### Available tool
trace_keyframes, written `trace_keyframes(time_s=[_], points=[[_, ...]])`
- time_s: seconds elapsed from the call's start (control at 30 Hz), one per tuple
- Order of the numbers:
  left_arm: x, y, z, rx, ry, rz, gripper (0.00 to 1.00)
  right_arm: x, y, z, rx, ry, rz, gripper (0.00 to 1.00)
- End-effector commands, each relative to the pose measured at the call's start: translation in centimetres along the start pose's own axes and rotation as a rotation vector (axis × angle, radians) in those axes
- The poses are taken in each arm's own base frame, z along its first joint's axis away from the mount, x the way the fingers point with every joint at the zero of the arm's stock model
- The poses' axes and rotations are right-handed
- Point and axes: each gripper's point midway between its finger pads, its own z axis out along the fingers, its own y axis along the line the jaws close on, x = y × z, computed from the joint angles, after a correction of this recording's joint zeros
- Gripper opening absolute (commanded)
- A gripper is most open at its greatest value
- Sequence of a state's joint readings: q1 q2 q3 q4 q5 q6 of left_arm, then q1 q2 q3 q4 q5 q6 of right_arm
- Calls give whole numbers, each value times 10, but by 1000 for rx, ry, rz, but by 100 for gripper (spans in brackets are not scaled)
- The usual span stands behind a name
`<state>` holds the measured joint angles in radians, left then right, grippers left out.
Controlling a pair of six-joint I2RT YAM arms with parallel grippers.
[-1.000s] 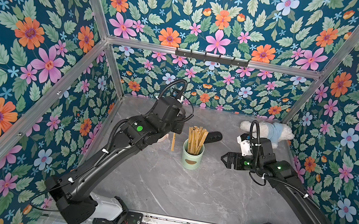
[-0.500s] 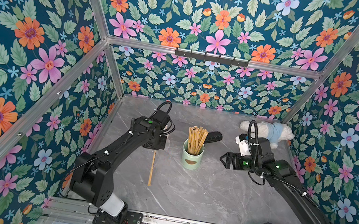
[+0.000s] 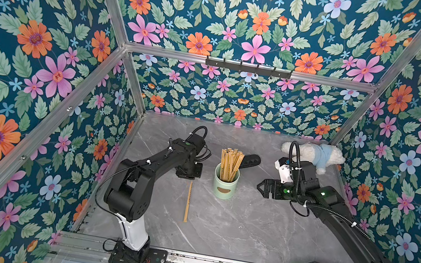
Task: Take the straws out of the storage container
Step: Place the straw at the center of the board.
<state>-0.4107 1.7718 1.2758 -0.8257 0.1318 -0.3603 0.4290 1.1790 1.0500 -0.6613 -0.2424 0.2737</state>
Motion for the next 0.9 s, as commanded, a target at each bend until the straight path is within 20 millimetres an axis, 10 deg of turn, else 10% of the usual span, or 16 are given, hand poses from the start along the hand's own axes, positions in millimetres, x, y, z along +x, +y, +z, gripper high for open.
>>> trace_keyframes(time_s=[0.0, 0.67, 0.87], points=[[-4, -4, 9, 24, -1, -10, 8, 1, 1, -1, -1, 4, -14, 99], [-12, 0, 20, -17, 1, -6, 25, 0, 0, -2, 2, 3, -15, 99], [-37, -1, -39, -19, -180, -21, 25, 0, 0, -3, 6, 6, -15, 99]])
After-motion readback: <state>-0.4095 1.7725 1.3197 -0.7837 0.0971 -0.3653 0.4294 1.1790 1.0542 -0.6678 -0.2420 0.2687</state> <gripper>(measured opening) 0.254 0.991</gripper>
